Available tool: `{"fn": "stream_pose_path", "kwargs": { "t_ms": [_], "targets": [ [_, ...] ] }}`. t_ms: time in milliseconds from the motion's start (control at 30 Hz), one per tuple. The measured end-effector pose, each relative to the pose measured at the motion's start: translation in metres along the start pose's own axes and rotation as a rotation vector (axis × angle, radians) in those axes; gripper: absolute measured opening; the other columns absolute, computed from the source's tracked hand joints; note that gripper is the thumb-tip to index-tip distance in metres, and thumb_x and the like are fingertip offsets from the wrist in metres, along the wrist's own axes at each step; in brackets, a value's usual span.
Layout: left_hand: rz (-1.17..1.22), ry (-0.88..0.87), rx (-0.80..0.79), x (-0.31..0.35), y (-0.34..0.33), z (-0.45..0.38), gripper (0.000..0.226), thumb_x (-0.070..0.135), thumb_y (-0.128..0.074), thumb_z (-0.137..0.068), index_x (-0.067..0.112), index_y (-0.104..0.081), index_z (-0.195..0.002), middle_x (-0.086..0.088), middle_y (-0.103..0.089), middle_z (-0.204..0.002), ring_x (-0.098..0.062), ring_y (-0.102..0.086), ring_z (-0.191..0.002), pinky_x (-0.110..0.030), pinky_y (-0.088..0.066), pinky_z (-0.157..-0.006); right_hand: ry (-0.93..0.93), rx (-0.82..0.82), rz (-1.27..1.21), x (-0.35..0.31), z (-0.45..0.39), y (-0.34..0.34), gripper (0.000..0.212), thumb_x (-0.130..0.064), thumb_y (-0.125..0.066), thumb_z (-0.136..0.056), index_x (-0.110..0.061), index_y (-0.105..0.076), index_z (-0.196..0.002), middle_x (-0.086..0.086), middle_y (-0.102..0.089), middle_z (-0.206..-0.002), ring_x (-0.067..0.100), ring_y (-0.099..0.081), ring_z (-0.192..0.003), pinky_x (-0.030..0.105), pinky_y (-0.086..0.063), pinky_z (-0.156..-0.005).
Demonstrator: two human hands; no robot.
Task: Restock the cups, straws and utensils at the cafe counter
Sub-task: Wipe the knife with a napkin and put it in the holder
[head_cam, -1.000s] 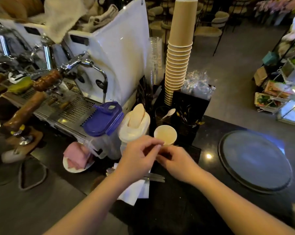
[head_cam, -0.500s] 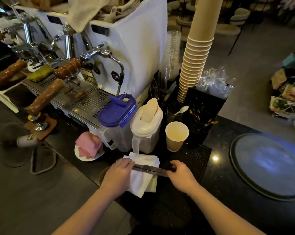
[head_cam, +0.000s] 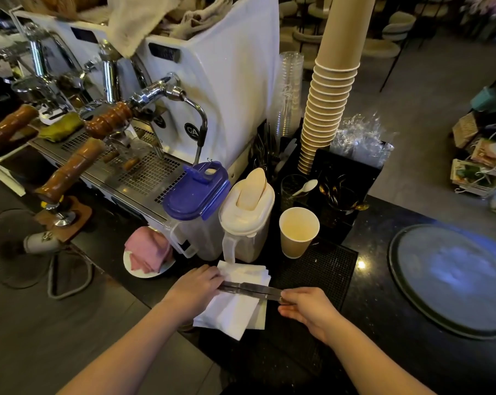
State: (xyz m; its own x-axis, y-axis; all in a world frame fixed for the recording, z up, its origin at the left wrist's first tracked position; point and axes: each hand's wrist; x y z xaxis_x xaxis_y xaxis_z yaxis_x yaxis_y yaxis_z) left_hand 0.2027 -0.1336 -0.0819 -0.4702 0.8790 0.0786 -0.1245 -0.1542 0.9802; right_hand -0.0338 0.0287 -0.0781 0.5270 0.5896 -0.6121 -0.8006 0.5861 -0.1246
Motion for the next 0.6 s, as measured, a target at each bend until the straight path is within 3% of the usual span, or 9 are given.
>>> {"fn": "stream_pose_path", "kwargs": {
  "t_ms": [300,467,600],
  "targets": [
    [0.019,-0.1,-0.002,-0.008,-0.005,-0.001,0.033,0.025,-0.048,-0.101,0.011,-0.058,-0.13,-0.008,-0.055,-0.133,-0.026,-0.052,-0.118,-0.039,-0.045,-0.1,0.008,0.025,-0.064,-0.001,-0.002,-0.001,0.006,0.0,-0.067,-0.091,0.003,-0.07,-0.096,0.025,-0.073,-0.098,0.029,-0.076,-0.079,0.029,-0.061,-0.059],
    [0.049,-0.156,0.063,-0.007,0.0,0.001,0.025,0.024,-0.057,-0.094,0.011,-0.065,-0.115,-0.007,-0.062,-0.117,-0.024,-0.057,-0.104,-0.035,-0.049,-0.089,0.002,0.016,-0.088,-0.003,0.0,-0.001,0.009,0.002,-0.067,-0.09,0.007,-0.07,-0.098,0.026,-0.072,-0.099,0.032,-0.075,-0.086,0.031,-0.061,-0.063],
    [0.106,-0.169,0.086,-0.005,0.006,0.0,0.019,0.019,-0.059,-0.09,0.008,-0.069,-0.102,-0.009,-0.066,-0.101,-0.027,-0.06,-0.095,-0.041,-0.053,-0.081,0.019,0.007,-0.105,-0.005,0.003,-0.001,0.011,0.003,-0.067,-0.089,0.008,-0.071,-0.097,0.025,-0.075,-0.096,0.031,-0.075,-0.085,0.031,-0.061,-0.063]
  ]
}}
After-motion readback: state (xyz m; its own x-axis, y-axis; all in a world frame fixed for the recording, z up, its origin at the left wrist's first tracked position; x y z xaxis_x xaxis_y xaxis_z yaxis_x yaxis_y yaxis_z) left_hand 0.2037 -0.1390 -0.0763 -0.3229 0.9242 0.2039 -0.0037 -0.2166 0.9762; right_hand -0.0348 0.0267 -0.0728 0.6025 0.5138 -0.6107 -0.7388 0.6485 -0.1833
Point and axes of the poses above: each hand's wrist, its own z-axis away from the middle knuckle, its own y-axis out of the back of the hand, x = y × z
